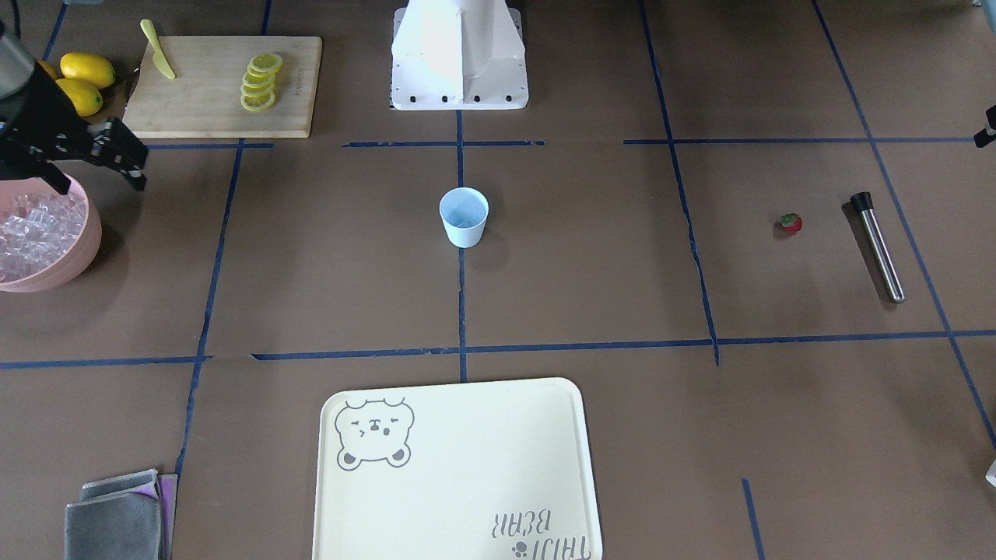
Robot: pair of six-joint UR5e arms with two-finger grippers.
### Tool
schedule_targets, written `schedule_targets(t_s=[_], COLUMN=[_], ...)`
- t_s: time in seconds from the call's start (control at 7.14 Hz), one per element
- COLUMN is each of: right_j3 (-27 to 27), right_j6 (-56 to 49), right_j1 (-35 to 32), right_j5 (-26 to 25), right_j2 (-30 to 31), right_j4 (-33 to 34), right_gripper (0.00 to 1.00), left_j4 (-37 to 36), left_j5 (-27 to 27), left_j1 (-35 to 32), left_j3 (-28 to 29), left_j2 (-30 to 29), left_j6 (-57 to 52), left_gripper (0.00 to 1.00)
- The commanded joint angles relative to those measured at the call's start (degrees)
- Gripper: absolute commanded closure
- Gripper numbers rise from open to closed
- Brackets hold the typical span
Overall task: Mash ice and strawberries in cup
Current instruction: 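Move the right gripper back down into the ice bowl, then grasp another ice cube with the right gripper and lift it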
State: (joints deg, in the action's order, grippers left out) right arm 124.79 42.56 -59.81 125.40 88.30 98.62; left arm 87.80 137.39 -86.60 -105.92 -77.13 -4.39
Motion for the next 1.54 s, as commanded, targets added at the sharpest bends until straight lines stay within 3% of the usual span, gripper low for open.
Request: schedule_targets(t_s=[0.0, 0.14, 0.42, 0.84, 1.4], right_j3=[0.54, -0.59, -8.12, -11.76, -13.69], right_j6=[-0.11, 5.81, 14.2, 13.34, 13.34], right_j1=[-2.94, -2.95, -2.86, -2.42, 1.79], right_j5=[1.34, 1.34, 1.25, 0.55, -1.39], right_j2=[9.13, 12.91, 15.48, 16.46, 18.05], right_j4=[-5.15, -12.24, -29.01, -30.95, -30.95], right_gripper=[0.05, 0.09, 0.14, 0.26, 0.3], left_j4=[0.09, 0.09, 0.09, 0.09, 0.09], left_j5=[0.07, 0.07, -0.02, 0.07, 0.07], left_j1=[0.2, 0.29, 0.38, 0.56, 0.56], left_j3=[-0.08, -0.17, -0.08, -0.08, -0.17], left_j2=[-0.03, -0.03, -0.03, -0.03, -0.03], left_j6=[0.0, 0.0, 0.0, 0.0, 0.0], left_gripper=[0.0, 0.0, 0.0, 0.0, 0.0])
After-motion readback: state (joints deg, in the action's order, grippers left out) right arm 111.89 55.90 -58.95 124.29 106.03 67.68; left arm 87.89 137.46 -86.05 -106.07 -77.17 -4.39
